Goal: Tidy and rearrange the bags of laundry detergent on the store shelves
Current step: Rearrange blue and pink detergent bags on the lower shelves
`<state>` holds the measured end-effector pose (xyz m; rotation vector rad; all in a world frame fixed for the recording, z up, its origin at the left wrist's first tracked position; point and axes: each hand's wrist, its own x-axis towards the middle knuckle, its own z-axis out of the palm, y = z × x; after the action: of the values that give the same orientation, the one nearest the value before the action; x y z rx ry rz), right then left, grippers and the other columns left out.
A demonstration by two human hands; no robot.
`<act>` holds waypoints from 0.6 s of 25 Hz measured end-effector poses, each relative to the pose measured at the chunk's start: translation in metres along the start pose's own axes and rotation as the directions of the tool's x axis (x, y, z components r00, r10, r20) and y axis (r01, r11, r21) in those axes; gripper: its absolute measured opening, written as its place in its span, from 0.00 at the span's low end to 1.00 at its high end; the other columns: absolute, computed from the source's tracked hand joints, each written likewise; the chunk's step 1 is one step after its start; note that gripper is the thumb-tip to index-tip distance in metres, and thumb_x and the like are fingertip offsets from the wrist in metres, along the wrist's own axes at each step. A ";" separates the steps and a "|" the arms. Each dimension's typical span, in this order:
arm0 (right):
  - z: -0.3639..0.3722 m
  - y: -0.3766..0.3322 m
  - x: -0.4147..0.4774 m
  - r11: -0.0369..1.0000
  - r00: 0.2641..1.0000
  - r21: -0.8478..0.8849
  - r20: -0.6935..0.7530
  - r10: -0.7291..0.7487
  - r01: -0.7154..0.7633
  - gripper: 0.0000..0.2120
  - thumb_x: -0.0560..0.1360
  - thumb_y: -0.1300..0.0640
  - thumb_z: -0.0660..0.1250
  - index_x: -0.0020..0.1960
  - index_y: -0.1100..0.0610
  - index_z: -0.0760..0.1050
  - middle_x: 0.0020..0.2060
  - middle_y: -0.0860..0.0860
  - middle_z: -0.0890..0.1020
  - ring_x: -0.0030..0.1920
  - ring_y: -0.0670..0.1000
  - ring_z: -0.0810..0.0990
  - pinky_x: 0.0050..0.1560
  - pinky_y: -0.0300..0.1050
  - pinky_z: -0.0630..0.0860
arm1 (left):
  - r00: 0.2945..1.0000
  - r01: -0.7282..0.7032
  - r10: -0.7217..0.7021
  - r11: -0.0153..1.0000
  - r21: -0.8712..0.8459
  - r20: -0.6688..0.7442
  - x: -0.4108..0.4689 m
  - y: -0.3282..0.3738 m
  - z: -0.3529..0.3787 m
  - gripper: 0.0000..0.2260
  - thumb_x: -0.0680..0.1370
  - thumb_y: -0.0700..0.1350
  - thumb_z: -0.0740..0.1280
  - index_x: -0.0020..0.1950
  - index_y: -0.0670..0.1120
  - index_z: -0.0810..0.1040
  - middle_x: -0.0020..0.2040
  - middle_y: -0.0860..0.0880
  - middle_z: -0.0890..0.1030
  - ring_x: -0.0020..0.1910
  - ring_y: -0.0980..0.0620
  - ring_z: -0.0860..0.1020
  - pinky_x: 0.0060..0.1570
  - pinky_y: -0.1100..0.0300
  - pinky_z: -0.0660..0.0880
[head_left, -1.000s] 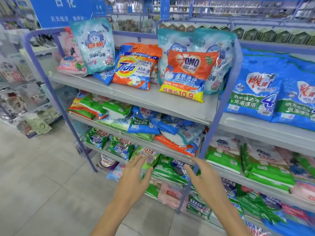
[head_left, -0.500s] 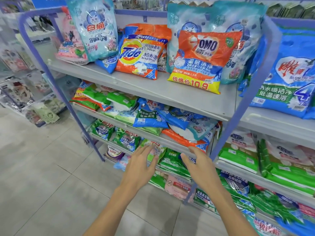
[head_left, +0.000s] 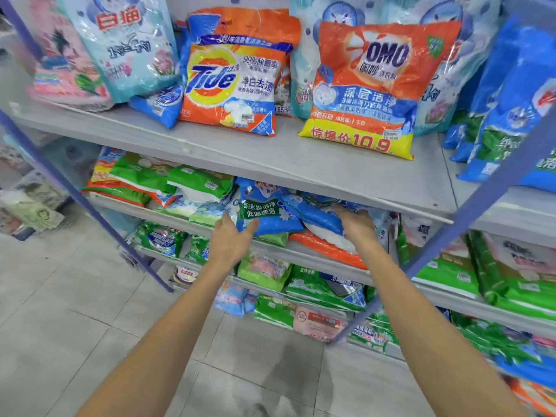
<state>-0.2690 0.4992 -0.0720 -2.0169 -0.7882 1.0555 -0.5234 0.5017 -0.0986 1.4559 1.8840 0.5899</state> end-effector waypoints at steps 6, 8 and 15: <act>0.042 0.003 0.036 0.999 0.992 0.037 -0.122 -0.015 0.019 0.25 0.74 0.42 0.70 0.57 0.63 0.74 0.53 0.58 0.82 0.53 0.58 0.81 0.59 0.58 0.79 | 0.993 0.088 -0.067 0.971 -0.221 0.098 0.044 0.005 0.018 0.39 0.78 0.61 0.70 0.78 0.37 0.61 0.73 0.38 0.72 0.70 0.38 0.72 0.65 0.50 0.71; 0.044 0.011 0.038 0.997 0.995 0.083 -0.099 0.006 0.002 0.26 0.74 0.42 0.72 0.57 0.64 0.75 0.52 0.59 0.81 0.54 0.59 0.81 0.60 0.59 0.79 | 0.992 0.118 -0.096 0.945 -0.304 0.086 0.059 -0.003 0.026 0.32 0.74 0.62 0.74 0.63 0.38 0.73 0.57 0.40 0.80 0.54 0.40 0.80 0.61 0.47 0.78; 0.039 0.032 0.010 0.915 0.996 0.394 -0.004 0.093 -0.084 0.10 0.67 0.59 0.78 0.46 0.56 0.80 0.48 0.50 0.84 0.48 0.52 0.81 0.60 0.47 0.76 | 0.854 0.395 -0.169 0.827 -0.401 0.492 0.070 -0.030 0.019 0.29 0.67 0.53 0.81 0.61 0.38 0.78 0.60 0.46 0.82 0.55 0.45 0.82 0.56 0.51 0.77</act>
<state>-0.2920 0.5008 -0.1181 -1.7267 -0.4306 1.1383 -0.5394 0.5599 -0.1486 0.8519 1.4166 0.4917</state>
